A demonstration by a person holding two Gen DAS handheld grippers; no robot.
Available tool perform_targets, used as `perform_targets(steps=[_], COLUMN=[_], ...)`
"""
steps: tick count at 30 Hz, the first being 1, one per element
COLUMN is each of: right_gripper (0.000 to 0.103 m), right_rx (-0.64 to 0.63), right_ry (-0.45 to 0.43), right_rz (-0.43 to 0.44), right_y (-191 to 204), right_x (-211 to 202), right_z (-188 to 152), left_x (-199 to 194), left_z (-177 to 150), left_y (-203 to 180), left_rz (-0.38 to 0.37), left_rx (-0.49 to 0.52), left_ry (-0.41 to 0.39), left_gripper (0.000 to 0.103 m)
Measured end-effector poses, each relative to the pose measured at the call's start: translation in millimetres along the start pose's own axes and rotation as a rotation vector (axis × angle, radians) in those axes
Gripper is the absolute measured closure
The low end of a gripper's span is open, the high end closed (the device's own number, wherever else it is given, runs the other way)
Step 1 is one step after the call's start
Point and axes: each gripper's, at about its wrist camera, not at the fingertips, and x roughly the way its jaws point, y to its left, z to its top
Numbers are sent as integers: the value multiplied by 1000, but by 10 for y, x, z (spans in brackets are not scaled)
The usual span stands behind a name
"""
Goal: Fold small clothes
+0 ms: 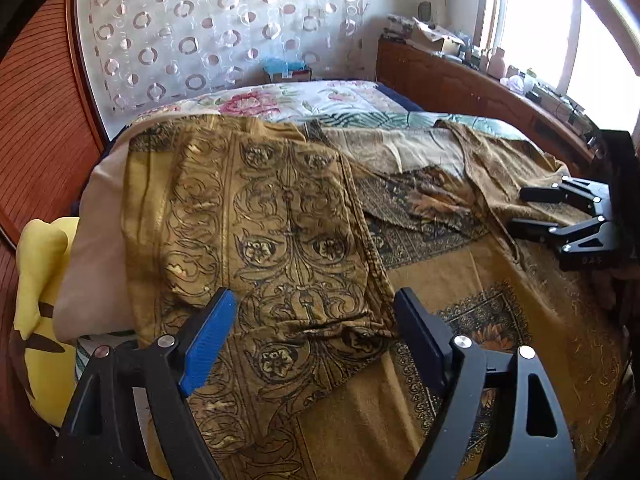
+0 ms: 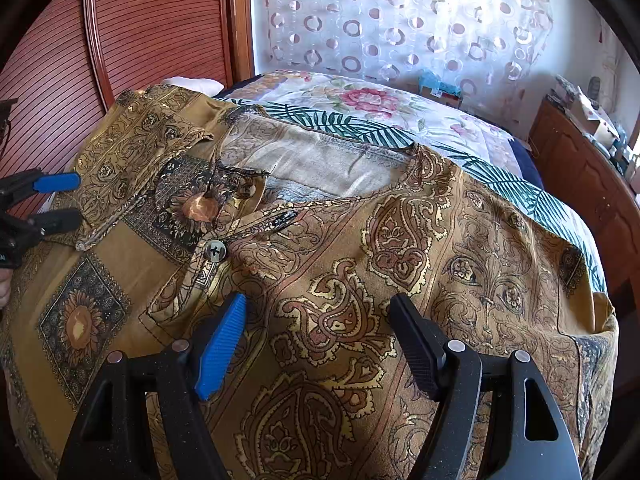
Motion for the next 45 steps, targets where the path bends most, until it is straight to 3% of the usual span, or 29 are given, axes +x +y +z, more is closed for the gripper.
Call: perform_targets(steps=[6, 15, 22, 27, 33, 38, 45], right_gripper=[27, 27, 27, 27, 27, 27, 27], right_rx=[0, 18, 101, 148, 271, 354, 405], right_ry=[0, -11, -109, -125, -63, -20, 27], right_rz=[0, -20, -31, -155, -265, -279, -229], right_y=[0, -23, -333, -797, -1465, -1792, -1903], right_x=[0, -65, -644, -967, -1041, -1054, -1024], right_z=[0, -15, -124, -418, -930, -1311, -1559], left_x=[95, 126, 162, 160, 160, 160, 160], left_z=[-36, -18, -18, -18, -18, -18, -18], left_y=[-56, 11, -76, -83, -83, -83, -84], left_rz=[21, -16, -1, 1, 1, 1, 1], left_rx=[23, -6, 34, 36, 36, 35, 35], left_ry=[15, 29, 49, 49, 49, 49, 49], left_gripper=[21, 17, 11, 10, 10, 10, 10])
